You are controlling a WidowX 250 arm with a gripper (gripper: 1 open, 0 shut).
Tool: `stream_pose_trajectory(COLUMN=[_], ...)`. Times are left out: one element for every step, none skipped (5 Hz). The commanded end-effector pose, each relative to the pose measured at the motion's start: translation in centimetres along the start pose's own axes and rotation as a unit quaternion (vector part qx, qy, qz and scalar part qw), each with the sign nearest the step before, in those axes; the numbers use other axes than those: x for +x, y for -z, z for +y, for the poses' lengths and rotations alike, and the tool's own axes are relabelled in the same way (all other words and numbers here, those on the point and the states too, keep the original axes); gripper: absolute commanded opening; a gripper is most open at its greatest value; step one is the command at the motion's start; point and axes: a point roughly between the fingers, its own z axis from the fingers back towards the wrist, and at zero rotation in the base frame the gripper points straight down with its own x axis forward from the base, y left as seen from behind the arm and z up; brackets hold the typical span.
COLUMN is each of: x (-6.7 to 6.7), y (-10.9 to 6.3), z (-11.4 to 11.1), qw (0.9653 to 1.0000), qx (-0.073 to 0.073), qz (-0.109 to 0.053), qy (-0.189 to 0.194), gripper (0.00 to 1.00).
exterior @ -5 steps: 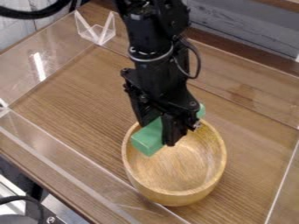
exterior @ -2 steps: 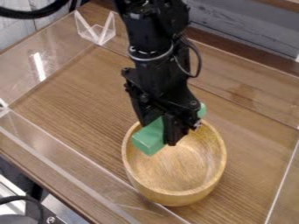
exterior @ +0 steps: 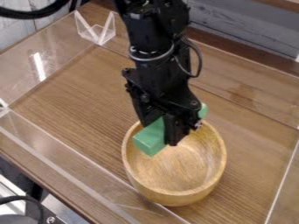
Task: Remove the green block from inside the brown bowl and put it on the table
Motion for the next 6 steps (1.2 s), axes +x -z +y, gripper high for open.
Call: stream_pose_trajectory(x=[1.2, 1.2, 1.2, 1.1, 1.1, 1.1], y=[-1.6, -1.6, -1.9, -2.2, -2.6, -3.0], z=[0.1, 0.1, 0.3, 0.5, 0.7, 0.9], qw=[0.9993, 0.9993, 0.9992, 0.9991, 0.999, 0.999], qx=[0.003, 0.002, 0.001, 0.001, 0.001, 0.002], qz=[-0.037, -0.039, -0.04, -0.043, -0.044, -0.045], qy=[0.0, 0.0, 0.002, 0.002, 0.004, 0.005], gripper=[0.0, 0.0, 0.0, 0.0, 0.0, 0.0])
